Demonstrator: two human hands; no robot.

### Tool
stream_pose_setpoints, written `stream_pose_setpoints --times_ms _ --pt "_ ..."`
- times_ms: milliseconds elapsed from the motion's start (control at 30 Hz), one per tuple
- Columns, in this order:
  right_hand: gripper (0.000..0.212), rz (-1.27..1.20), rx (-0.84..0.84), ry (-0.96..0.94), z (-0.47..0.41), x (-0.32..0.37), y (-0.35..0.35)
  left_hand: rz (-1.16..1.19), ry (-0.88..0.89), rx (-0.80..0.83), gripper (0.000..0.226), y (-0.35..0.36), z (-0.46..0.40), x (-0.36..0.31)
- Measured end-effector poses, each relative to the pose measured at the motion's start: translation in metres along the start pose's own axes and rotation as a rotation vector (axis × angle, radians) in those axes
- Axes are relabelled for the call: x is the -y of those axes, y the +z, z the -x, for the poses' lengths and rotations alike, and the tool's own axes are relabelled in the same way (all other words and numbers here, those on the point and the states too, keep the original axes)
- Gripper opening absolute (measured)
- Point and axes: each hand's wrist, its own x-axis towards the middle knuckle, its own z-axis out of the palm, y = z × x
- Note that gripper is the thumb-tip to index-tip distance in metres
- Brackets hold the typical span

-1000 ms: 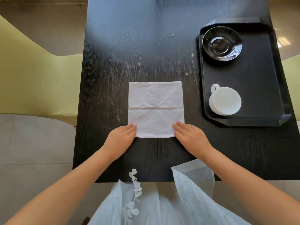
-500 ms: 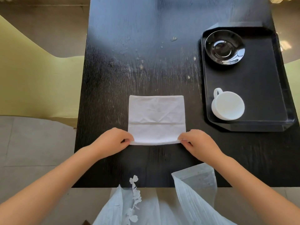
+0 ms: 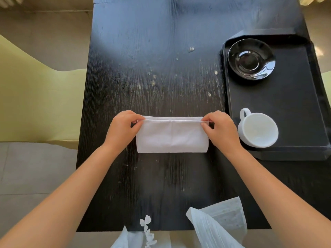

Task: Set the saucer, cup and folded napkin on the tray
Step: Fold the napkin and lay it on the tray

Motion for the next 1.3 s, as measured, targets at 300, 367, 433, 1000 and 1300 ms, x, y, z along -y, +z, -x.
stream_pose_setpoints --times_ms 300,367,433,1000,1300 --pt "0.033 0.206 -0.176 0.079 -0.005 0.009 0.026 -0.058 -0.075 -0.111 0.045 0.031 -0.005 0.002" --pt "0.046 0.268 -0.157 0.041 0.007 0.017 0.034 -0.114 -0.051 -0.137 0.051 0.038 0.009 -0.009" --pt "0.052 0.305 -0.09 -0.033 0.019 0.027 0.045 -0.202 0.029 -0.081 0.055 0.05 0.026 -0.02" --pt "0.066 0.467 0.242 -0.156 0.022 0.013 0.069 -0.585 0.013 0.239 0.071 0.075 0.03 0.005" --pt "0.066 0.475 0.238 -0.004 0.037 -0.012 0.051 -0.495 -0.035 0.265 0.068 0.071 0.033 0.016"
